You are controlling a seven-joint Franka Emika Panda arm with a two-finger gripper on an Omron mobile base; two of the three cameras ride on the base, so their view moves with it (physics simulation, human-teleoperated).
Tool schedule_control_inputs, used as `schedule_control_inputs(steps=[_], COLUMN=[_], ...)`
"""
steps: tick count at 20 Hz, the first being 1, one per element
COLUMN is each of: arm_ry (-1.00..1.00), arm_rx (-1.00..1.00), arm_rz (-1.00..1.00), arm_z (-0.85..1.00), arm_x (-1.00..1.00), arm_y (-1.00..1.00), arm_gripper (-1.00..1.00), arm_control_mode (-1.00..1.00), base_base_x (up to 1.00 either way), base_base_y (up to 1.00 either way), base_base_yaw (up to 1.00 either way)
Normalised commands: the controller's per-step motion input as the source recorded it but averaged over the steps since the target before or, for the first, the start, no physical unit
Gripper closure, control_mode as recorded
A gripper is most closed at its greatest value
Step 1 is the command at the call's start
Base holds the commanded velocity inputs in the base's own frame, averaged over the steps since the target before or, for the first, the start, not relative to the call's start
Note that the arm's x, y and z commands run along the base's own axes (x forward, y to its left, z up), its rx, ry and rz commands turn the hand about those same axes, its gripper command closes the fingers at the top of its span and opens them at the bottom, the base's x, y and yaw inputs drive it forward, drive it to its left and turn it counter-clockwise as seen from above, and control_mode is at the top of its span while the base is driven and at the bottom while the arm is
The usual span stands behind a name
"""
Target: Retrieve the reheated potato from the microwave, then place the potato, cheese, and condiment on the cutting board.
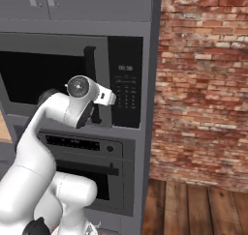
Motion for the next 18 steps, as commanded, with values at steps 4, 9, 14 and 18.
schedule_control_inputs(steps=[4, 9, 14, 18], arm_ry=[0.07, 0.02, 0.00, 0.00], arm_rx=[0.00, 0.00, 0.00, 0.00], arm_rz=[0.00, 0.00, 0.01, 0.00], arm_z=[0.00, 0.00, 0.00, 0.00], arm_x=[-0.62, -0.81, -0.87, -0.80], arm_y=[0.38, 0.29, 0.23, 0.34], arm_gripper=[1.00, 1.00, 1.00, 1.00], arm_control_mode=[-1.00, -1.00, -1.00, -1.00], base_base_x=[0.00, 0.00, 0.00, 0.00], base_base_y=[0.00, 0.00, 0.00, 0.00], base_base_yaw=[0.00, 0.00, 0.00, 0.00])
